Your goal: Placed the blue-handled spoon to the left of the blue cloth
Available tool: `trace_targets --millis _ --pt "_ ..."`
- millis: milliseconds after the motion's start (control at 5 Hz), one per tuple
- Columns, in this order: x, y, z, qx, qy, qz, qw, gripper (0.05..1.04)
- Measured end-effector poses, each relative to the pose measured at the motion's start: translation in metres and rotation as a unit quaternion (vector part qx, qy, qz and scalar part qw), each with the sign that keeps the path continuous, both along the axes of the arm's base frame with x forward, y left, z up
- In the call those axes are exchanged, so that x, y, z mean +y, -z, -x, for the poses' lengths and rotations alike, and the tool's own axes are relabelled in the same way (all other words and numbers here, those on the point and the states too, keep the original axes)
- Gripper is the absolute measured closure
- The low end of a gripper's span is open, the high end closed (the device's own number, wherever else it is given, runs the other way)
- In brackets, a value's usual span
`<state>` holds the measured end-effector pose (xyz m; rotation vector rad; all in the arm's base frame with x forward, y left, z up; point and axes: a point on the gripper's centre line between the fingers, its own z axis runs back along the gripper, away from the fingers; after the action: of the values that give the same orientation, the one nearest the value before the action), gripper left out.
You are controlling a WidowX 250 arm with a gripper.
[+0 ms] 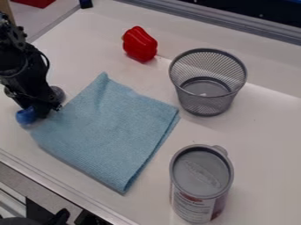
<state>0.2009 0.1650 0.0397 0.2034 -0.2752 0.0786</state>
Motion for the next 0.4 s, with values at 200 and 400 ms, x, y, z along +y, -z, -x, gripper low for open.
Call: trace_targets --millis 200,400 --pt "-0.004 -0.016 0.000 0.006 -0.026 0.008 0.9996 0.164" --pt "-0.007 -0.033 -0.003 0.005 -0.023 0.004 0.9997 0.078"
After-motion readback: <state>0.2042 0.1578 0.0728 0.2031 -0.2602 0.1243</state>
